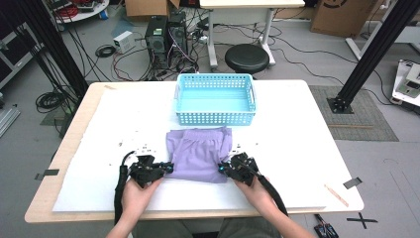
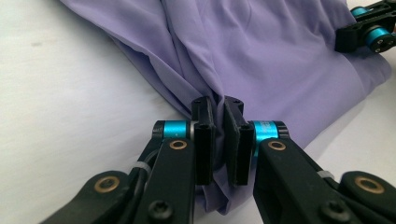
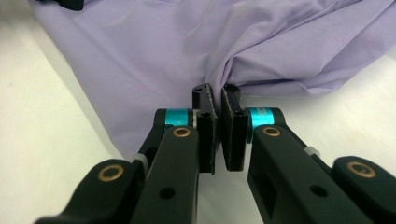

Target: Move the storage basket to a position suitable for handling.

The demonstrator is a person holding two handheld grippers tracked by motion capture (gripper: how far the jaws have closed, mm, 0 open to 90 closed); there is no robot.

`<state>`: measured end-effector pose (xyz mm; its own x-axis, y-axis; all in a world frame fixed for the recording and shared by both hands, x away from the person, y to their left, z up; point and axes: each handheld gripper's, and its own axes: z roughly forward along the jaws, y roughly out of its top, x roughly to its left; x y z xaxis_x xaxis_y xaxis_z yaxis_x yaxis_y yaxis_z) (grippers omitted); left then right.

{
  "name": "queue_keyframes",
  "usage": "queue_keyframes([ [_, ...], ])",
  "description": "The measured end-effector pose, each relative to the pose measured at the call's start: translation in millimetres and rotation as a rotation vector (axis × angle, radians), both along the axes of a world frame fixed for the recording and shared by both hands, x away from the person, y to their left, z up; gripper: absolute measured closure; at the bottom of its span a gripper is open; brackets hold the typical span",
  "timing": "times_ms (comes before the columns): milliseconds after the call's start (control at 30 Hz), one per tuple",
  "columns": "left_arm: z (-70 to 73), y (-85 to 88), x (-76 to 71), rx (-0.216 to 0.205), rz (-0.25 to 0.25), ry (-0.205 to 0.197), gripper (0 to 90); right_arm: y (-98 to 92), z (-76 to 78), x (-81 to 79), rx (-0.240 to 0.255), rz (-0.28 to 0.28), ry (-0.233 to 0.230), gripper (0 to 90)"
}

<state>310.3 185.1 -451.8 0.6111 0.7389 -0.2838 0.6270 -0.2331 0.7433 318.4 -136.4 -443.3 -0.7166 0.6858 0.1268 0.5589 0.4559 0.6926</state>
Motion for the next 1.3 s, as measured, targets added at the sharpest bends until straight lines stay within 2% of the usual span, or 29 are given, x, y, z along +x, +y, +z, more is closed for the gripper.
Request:
queue_keyframes([
  [200, 0.3, -22.8, -5.5, 0.004, -0.059, -0.008, 83.1, -27.1, -0.1, -10.3, 0.014, -0.011, 0.011, 86.7],
  [500, 0.6, -52.3, -23.7, 0.007, -0.158, -0.010, 83.1, -65.1, -0.4, -30.1, 0.030, -0.029, 0.029, 86.7],
  [867, 0.0, -64.4, -51.4, 0.003, -0.197, -0.022, 83.0, -80.2, 0.7, -61.3, 0.014, -0.021, 0.017, 86.5],
  [1067, 0.1, -66.3, -59.7, 0.010, -0.210, -0.032, 82.6, -84.3, 0.0, -69.0, 0.022, -0.019, 0.019, 86.3],
  [1133, 0.6, -66.4, -59.8, 0.022, -0.201, -0.040, 79.3, -85.0, -0.7, -68.8, 0.023, -0.014, 0.017, 84.7],
  [1233, 3.0, -62.5, -56.6, 0.028, -0.163, -0.056, 58.0, -86.3, 0.3, -68.0, 0.037, -0.017, 0.004, 73.5],
  [1300, 6.7, -58.7, -54.4, 0.018, -0.147, -0.076, 51.8, -88.6, 3.2, -67.4, 0.050, -0.029, -0.014, 64.1],
])
